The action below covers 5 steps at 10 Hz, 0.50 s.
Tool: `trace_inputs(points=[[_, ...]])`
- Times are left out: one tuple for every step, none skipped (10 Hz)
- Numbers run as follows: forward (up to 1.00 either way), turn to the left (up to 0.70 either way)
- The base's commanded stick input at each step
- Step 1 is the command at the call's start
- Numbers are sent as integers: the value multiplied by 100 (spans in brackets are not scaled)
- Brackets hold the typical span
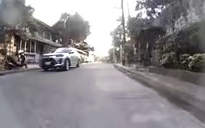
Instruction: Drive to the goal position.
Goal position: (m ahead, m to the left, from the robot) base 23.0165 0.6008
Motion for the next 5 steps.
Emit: trace_inputs(points=[[100,0],[100,0],[100,0],[100,0],[100,0]])
